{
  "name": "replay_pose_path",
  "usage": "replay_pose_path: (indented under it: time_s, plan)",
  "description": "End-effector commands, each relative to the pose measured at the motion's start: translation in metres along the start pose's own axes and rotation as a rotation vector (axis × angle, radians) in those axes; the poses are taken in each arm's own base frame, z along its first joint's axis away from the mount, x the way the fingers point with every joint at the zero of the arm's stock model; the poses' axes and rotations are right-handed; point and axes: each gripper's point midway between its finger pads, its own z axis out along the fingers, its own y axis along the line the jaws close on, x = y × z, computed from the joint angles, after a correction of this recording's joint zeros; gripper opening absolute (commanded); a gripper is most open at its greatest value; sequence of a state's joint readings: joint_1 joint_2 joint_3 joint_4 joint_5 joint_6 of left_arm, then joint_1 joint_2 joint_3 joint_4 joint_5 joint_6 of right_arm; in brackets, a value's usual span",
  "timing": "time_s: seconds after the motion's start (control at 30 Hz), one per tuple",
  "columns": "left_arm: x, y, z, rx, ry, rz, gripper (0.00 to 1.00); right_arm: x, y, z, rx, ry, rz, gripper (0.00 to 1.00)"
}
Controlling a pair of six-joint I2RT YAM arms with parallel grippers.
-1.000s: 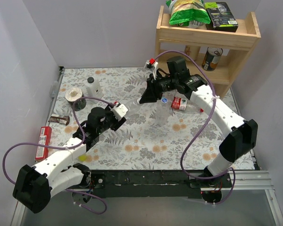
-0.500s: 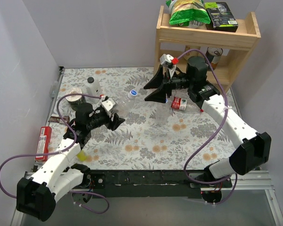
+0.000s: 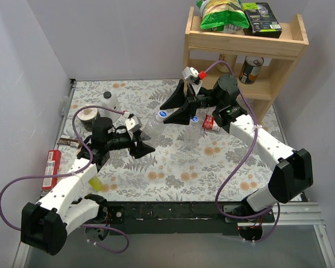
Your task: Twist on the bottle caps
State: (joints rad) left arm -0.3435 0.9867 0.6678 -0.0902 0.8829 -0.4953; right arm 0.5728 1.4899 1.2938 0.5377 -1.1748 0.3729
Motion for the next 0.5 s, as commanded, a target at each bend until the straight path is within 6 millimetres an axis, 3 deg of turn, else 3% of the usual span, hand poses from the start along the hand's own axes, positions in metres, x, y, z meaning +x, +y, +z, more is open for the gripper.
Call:
replay_pose_path:
  time_s: [0.0, 0.2, 0.47]
  plan:
    - [-0.019, -0.006, -0.001, 0.040, -0.033, 0.033, 0.00, -0.019, 0.008, 0.010, -0.046, -0.033, -0.050, 0.64]
    - [-0.016, -0.004, 0.000, 0.042, -0.025, 0.030, 0.00, -0.023, 0.005, 0.018, -0.041, -0.045, -0.016, 0.58]
    - [-0.012, 0.002, 0.003, 0.019, -0.023, 0.043, 0.00, -0.020, -0.004, 0.022, -0.011, -0.043, 0.047, 0.35]
